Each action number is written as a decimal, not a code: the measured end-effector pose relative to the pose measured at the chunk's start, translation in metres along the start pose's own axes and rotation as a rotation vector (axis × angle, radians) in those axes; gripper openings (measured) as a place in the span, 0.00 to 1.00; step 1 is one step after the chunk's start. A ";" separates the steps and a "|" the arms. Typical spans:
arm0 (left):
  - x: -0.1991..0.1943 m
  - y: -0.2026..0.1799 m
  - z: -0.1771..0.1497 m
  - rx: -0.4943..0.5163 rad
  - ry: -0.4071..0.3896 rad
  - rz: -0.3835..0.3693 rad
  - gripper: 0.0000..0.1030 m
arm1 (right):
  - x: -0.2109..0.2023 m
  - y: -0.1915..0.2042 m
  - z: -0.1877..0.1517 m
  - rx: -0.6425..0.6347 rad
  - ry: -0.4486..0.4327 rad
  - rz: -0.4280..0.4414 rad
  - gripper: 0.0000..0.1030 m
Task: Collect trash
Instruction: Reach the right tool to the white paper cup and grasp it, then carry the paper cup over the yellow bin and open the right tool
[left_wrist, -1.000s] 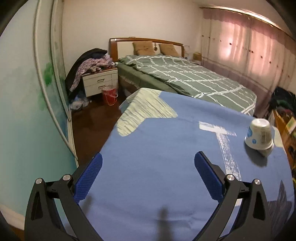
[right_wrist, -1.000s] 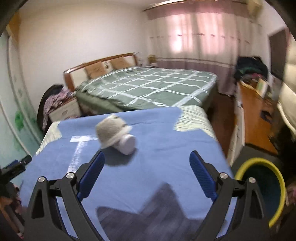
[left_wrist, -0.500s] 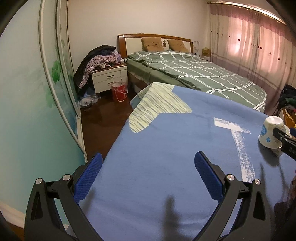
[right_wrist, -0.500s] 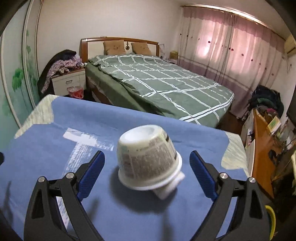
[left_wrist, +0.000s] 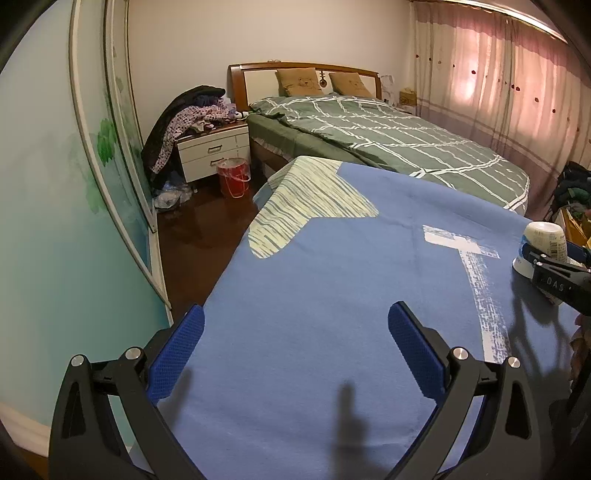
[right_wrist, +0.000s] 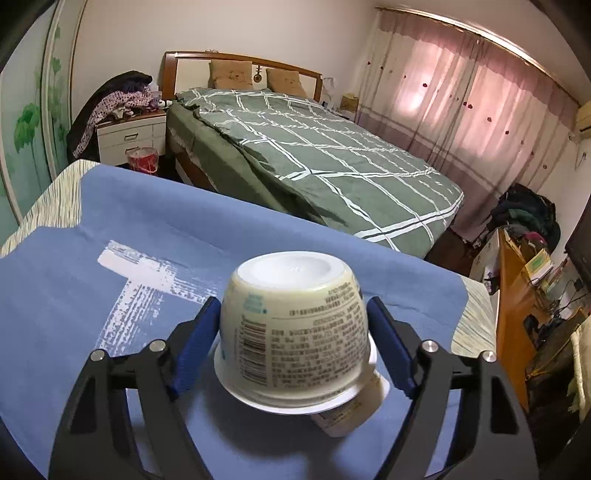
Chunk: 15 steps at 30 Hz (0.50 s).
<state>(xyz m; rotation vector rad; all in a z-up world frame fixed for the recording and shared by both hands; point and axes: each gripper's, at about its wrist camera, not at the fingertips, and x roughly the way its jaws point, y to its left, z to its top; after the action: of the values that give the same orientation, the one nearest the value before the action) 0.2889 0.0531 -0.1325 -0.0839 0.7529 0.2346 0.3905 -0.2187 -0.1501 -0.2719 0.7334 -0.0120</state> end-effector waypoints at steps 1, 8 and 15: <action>0.000 0.000 0.000 0.001 0.000 0.000 0.95 | -0.002 -0.002 0.000 0.007 -0.002 0.009 0.74; -0.001 -0.001 -0.002 0.005 0.002 -0.004 0.95 | -0.048 -0.025 -0.005 0.079 -0.059 0.060 0.74; -0.003 -0.004 -0.002 0.016 -0.002 -0.004 0.95 | -0.110 -0.056 -0.027 0.162 -0.123 0.099 0.74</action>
<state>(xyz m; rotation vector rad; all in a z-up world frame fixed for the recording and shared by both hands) 0.2864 0.0485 -0.1322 -0.0698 0.7530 0.2242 0.2950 -0.2677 -0.0828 -0.0803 0.6189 0.0387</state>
